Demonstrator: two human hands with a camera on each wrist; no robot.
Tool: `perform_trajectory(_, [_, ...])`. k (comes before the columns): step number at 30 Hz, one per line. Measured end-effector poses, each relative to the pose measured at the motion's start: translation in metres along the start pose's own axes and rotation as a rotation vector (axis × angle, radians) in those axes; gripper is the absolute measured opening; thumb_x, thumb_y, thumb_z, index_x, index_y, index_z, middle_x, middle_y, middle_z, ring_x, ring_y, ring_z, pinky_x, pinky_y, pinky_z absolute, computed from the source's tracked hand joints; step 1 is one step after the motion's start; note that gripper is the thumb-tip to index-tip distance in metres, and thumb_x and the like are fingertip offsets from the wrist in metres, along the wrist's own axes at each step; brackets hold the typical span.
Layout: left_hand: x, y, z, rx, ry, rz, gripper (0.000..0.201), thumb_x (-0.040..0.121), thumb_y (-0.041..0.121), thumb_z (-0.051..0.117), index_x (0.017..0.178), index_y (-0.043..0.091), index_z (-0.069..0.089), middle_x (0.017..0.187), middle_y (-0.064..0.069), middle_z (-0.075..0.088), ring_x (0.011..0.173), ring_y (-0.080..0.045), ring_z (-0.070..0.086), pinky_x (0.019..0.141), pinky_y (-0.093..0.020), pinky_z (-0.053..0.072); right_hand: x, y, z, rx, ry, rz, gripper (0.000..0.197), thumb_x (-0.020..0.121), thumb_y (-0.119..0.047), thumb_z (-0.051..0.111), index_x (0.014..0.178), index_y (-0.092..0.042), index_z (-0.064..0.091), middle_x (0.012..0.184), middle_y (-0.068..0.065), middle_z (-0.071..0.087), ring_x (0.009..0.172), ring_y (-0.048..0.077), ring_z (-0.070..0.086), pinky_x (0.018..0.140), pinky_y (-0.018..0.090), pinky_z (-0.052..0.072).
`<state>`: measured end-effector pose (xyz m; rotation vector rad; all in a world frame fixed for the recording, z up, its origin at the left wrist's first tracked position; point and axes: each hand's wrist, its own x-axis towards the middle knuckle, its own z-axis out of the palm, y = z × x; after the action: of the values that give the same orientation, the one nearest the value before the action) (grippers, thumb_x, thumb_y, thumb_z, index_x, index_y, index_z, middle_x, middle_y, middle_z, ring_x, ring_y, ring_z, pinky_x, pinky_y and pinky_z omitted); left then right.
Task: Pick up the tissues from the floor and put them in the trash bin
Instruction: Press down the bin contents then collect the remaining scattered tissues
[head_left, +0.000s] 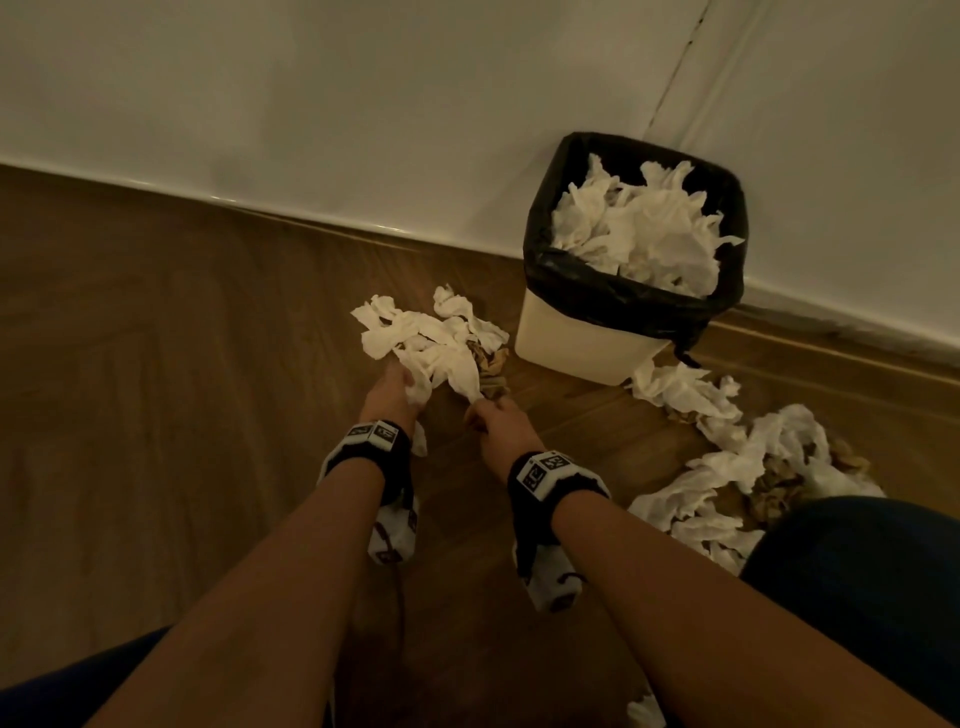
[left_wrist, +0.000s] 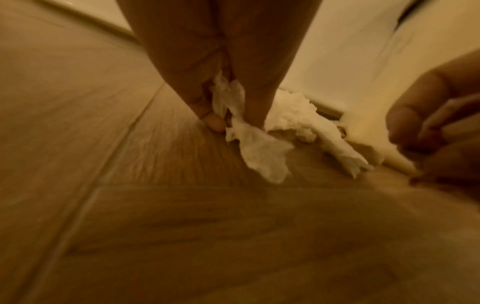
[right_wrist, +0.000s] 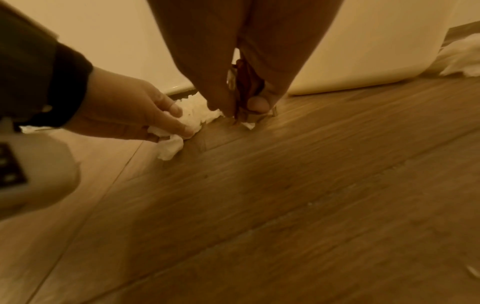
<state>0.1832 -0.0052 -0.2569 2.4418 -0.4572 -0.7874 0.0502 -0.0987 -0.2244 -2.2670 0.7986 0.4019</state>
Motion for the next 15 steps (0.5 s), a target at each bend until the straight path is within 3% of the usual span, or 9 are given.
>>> perform_trajectory(2, [0.001, 0.001, 0.002, 0.035, -0.019, 0.058, 0.047, 0.090, 0.004, 0.046, 0.132, 0.023, 0.036, 0.122, -0.017, 0.052, 0.106, -0.034, 0.055, 0.083, -0.040, 0.048, 0.001, 0.001, -0.001, 0.025, -0.006, 0.010, 0.043, 0.091, 0.008, 0.040, 0.119, -0.019, 0.057, 0.141, 0.015, 0.032, 0.123, 0.034, 0.045, 0.102, 0.034, 0.041])
perform_trajectory(5, [-0.001, 0.004, 0.001, 0.230, -0.102, 0.034, 0.057, 0.089, 0.007, 0.052, 0.142, 0.017, 0.033, 0.143, -0.015, 0.034, 0.127, -0.034, 0.040, 0.103, -0.039, 0.038, 0.000, -0.005, -0.010, 0.063, 0.052, 0.024, 0.028, 0.093, -0.005, 0.048, 0.111, -0.018, 0.066, 0.136, 0.014, 0.040, 0.123, 0.031, 0.047, 0.100, 0.028, 0.037])
perform_trajectory(7, [-0.005, 0.005, -0.003, 0.206, -0.068, 0.005, 0.044, 0.093, 0.010, 0.047, 0.136, 0.012, 0.041, 0.143, -0.015, 0.033, 0.126, -0.033, 0.040, 0.103, -0.037, 0.036, -0.003, -0.013, -0.020, 0.103, 0.110, 0.015, 0.024, 0.091, -0.010, 0.055, 0.112, -0.016, 0.066, 0.128, 0.011, 0.048, 0.116, 0.026, 0.052, 0.094, 0.024, 0.039])
perform_trajectory(10, [-0.017, 0.013, -0.013, 0.217, -0.025, 0.008, 0.033, 0.099, 0.015, 0.036, 0.129, 0.010, 0.047, 0.136, -0.009, 0.045, 0.130, -0.028, 0.035, 0.109, -0.034, 0.023, -0.008, -0.027, -0.044, 0.256, 0.126, -0.003, 0.034, 0.091, -0.005, 0.051, 0.122, -0.013, 0.061, 0.134, 0.010, 0.050, 0.120, 0.023, 0.050, 0.091, 0.022, 0.041])
perform_trajectory(13, [-0.028, 0.030, -0.028, 0.202, -0.036, -0.021, 0.032, 0.099, 0.009, 0.037, 0.127, 0.002, 0.049, 0.131, -0.017, 0.052, 0.122, -0.032, 0.047, 0.101, -0.036, 0.037, -0.017, -0.039, -0.071, 0.367, 0.106, -0.039, 0.038, 0.093, -0.002, 0.045, 0.127, -0.014, 0.057, 0.136, 0.008, 0.051, 0.122, 0.023, 0.050, 0.089, 0.022, 0.043])
perform_trajectory(15, [-0.036, 0.046, -0.038, 0.098, -0.006, -0.024, 0.031, 0.099, 0.009, 0.038, 0.126, -0.001, 0.048, 0.129, -0.021, 0.052, 0.119, -0.035, 0.050, 0.098, -0.039, 0.040, -0.027, -0.048, -0.090, 0.420, 0.164, -0.083, 0.035, 0.094, -0.001, 0.044, 0.123, -0.013, 0.059, 0.130, 0.009, 0.056, 0.117, 0.024, 0.054, 0.089, 0.023, 0.046])
